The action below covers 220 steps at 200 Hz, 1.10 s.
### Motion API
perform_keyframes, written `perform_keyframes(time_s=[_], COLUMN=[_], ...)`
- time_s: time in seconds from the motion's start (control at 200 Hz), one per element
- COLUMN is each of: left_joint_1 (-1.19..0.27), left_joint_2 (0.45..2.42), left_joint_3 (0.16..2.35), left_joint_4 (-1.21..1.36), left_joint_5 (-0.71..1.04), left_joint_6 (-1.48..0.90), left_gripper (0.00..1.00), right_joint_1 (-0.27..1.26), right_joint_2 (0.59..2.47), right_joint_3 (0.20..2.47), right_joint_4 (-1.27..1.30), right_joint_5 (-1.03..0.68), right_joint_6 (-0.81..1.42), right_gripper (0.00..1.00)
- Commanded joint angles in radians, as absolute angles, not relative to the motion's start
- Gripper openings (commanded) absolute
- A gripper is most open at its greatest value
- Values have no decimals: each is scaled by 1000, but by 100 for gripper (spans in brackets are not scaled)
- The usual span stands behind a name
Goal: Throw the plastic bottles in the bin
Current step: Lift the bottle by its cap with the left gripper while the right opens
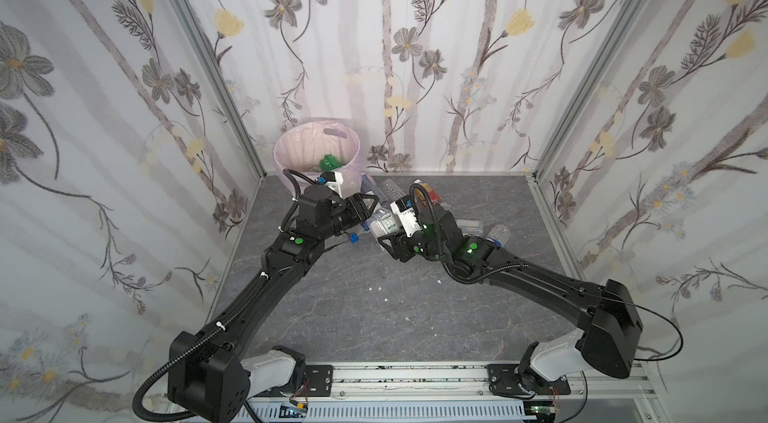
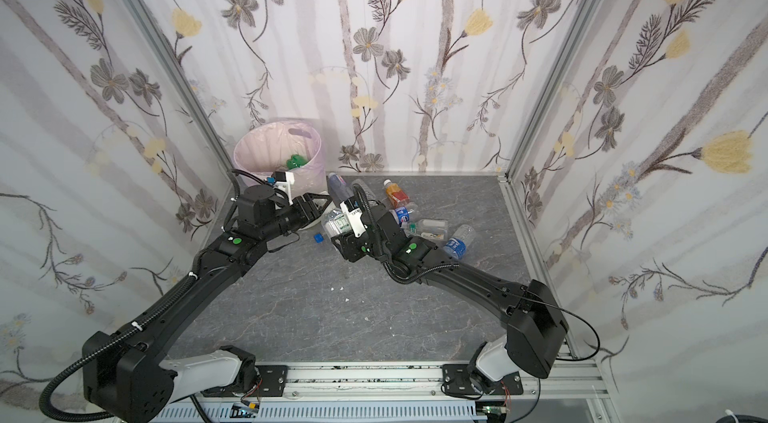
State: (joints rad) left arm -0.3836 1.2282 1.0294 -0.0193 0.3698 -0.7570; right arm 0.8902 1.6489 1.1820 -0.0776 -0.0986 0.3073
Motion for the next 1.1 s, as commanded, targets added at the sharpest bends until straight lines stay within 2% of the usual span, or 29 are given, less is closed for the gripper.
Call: perform_keyframes(time_s=[0.0,0.115,0.215,0.34,0.505,0.799,1.094], left_joint_1=[-385,-383,-383,-383,-371,-368,-367], left_joint_2=[1223,1221,1219,1217,1212,1209,1230], left_joint_3=[1044,1048,1057,1091,1145,1314,1497], left_joint_4=[2,2,2,0,-2,-3,16], left_joint_5=[365,356,346,329,232,-89,-335], left_joint_6=[-715,-701,-682,-636,-595,-439,-207], left_gripper=[55,49,43,41,37,37,36], right_joint_1=[894,894,894,893,888,881,871], right_joint_2=[1659,1662,1663,1660,1629,1607,1665], right_joint_3=[1192,1194,1195,1200,1204,1229,1403], right_joint_4=[-27,-28,-28,-35,-34,-27,-85], right_joint_5=[-115,-112,-113,-102,-99,-33,16], right_joint_6=[292,292,287,279,263,271,276], right_gripper=[52,53,58,78,99,100,100])
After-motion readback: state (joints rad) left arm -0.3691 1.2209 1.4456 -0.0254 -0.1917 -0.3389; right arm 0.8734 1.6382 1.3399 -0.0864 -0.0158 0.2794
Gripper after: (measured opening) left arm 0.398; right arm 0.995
